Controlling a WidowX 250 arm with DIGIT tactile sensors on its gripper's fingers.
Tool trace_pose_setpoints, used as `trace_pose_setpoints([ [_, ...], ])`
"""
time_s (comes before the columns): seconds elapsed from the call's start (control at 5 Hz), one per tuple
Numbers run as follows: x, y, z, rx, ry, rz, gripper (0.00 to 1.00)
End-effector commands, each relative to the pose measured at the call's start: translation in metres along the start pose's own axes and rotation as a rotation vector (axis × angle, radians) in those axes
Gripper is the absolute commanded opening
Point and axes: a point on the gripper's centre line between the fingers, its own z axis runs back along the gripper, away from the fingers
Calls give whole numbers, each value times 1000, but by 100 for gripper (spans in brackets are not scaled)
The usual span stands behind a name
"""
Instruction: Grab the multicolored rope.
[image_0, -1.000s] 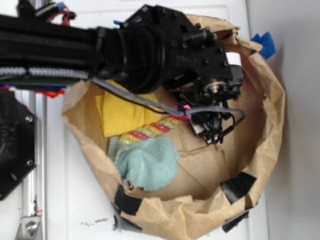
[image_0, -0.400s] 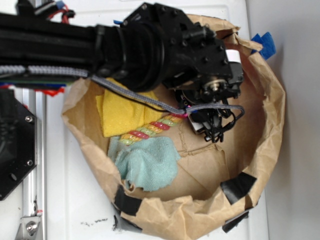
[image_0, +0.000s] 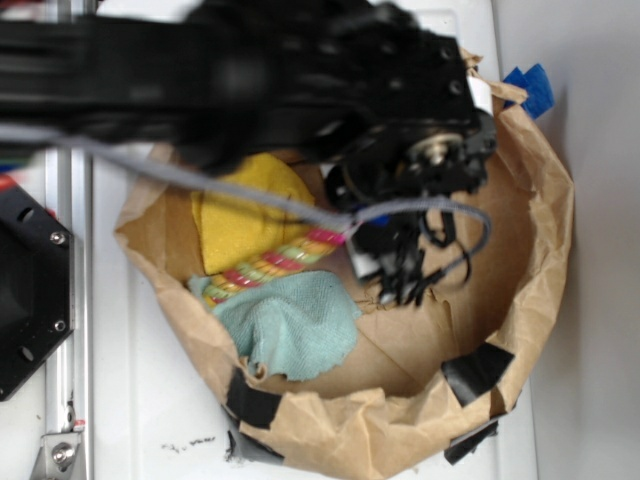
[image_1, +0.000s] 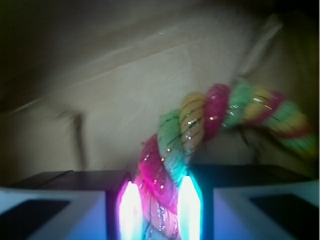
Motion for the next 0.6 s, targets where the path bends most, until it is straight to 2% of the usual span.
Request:
trace_pose_setpoints([
  [0.0, -12, -8, 60, 78, -87, -85, 0],
  [0.2, -8, -5, 63, 61, -103, -75, 0],
  [0.4, -4, -4, 58, 98, -116, -61, 0],
])
